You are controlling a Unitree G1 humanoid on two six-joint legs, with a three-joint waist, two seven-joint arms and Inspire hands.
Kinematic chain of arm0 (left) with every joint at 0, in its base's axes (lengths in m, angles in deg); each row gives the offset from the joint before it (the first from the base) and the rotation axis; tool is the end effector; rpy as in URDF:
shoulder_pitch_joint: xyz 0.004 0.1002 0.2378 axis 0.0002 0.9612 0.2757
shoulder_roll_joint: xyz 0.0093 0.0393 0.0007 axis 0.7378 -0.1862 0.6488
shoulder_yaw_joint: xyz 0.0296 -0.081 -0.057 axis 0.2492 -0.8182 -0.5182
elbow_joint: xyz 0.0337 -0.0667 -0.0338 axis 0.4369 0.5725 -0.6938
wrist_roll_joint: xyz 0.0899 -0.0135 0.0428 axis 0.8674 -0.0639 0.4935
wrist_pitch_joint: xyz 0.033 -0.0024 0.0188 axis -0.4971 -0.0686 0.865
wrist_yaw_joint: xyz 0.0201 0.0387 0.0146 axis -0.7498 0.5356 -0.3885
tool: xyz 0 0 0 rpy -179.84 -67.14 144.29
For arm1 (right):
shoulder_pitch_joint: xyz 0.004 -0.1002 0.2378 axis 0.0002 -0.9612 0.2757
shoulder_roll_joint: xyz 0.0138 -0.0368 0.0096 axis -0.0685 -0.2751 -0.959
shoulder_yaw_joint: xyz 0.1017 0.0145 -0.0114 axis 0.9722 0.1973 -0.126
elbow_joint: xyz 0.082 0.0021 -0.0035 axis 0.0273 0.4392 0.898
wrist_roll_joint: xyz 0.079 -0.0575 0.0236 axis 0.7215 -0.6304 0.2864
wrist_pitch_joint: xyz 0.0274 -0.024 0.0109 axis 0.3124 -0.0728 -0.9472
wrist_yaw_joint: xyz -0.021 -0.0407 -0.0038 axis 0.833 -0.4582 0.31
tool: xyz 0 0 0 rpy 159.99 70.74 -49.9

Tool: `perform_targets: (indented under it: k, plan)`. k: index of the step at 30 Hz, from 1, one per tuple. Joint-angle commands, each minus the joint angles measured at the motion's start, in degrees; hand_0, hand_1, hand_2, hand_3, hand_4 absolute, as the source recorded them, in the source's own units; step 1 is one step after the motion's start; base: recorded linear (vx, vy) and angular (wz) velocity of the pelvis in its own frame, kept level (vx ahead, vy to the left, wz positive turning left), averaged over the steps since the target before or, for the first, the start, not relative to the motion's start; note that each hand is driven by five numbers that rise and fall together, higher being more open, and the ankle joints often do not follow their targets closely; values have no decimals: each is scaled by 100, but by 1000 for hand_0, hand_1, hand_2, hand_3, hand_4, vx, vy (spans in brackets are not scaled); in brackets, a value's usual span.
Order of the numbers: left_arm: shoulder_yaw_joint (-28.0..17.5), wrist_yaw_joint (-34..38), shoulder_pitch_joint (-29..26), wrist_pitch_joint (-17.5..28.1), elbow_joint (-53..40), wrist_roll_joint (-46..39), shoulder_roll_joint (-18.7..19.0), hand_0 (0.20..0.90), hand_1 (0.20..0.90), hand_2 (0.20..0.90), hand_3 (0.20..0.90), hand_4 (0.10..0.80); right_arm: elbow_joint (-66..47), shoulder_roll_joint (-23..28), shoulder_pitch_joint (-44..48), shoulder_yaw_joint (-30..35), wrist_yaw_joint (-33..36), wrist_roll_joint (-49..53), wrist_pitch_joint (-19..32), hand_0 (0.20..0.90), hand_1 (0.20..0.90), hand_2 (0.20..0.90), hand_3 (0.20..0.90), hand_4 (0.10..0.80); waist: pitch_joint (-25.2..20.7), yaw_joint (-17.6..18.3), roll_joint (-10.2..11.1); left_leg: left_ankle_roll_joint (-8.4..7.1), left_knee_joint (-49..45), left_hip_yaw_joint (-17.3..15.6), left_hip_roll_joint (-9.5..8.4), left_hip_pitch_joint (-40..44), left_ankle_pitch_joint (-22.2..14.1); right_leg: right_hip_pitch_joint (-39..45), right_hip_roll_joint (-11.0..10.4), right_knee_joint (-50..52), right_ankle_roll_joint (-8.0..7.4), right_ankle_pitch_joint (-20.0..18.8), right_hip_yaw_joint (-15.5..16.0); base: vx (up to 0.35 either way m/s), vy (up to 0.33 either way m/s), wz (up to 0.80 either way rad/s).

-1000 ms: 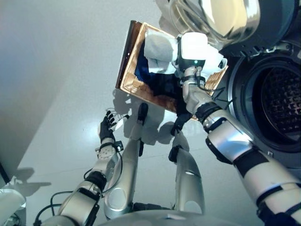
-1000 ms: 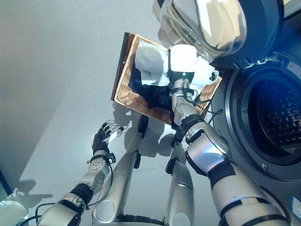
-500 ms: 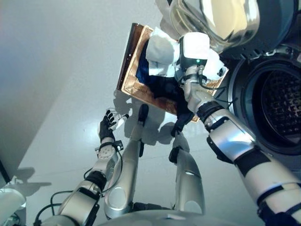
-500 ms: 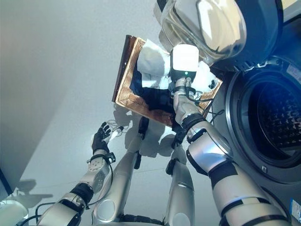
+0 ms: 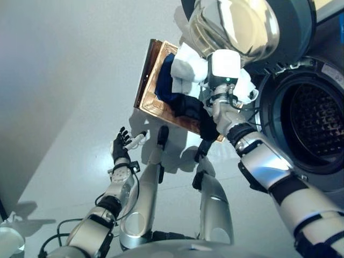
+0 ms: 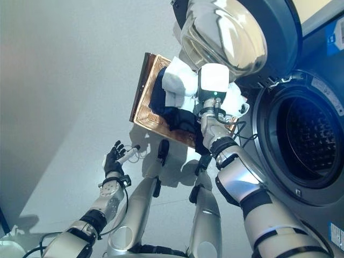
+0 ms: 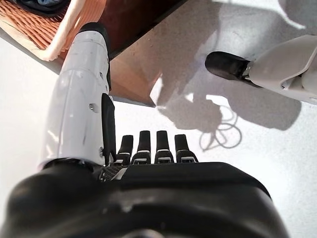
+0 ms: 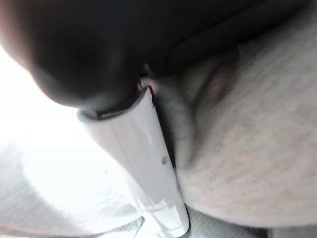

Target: Pick up the clothes and place them into the washing machine

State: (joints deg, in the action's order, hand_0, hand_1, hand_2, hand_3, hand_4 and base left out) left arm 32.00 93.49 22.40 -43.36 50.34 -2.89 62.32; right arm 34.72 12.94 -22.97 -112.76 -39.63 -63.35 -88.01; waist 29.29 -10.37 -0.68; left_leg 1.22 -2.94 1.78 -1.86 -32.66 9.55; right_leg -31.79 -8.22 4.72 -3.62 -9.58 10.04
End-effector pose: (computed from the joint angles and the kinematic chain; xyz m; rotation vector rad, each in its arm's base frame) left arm 0.2382 0.1534 -0.0271 -0.1415 0.3368 0.3657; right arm 0.3652 -0.1416 0.1323 -1.4075 -0.3012 -0.4061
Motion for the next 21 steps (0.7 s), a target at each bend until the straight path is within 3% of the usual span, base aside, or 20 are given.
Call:
perform_targets:
  k: [1,11,15,16,20,21]
  plan:
    - [-185,122,239,118,283,251,116,900,900,900,900,800,-664,516,232,169,434,158,152,200,200,200,200,300,45,71,-98,-296,-58,-149,-106,372,-387,408,-406,612,-425,367,-167,18,-2,-12]
    - [-470,196,358,34,759,411,15,900,900,900,900,800,-1486,428,-531,690,475,850,694,200,200,200,200,300,-223,196,-42,-258,-175,-242,-93,638,-545,681,-429,610,-427,421,-239,33,-3,-7]
    - [-574,223,465,-27,824,449,-50,900,900,900,900,800,-1893,67,-1281,1243,284,2493,1492,200,200,200,200,300,-313,302,-27,-261,-210,-302,-79,767,-596,793,-397,606,-402,488,-297,18,-8,-4]
    - [-574,224,465,-27,824,449,-50,900,900,900,900,800,-1894,68,-1282,1243,284,2493,1492,200,200,200,200,300,-328,303,-27,-260,-204,-300,-80,751,-585,780,-397,596,-402,476,-294,0,0,0]
    - [-590,161,623,-82,649,409,-44,900,900,900,900,800,-1951,-202,-2097,1740,-196,4557,2171,200,200,200,200,300,-390,339,-129,-271,-174,-362,-82,865,-608,893,-383,514,-395,520,-323,20,-18,-6]
    - [-590,161,623,-83,649,409,-45,900,900,900,900,800,-1952,-202,-2097,1741,-196,4557,2170,200,200,200,200,300,-405,340,-129,-270,-168,-359,-82,849,-597,879,-383,504,-395,508,-320,34,-22,-10]
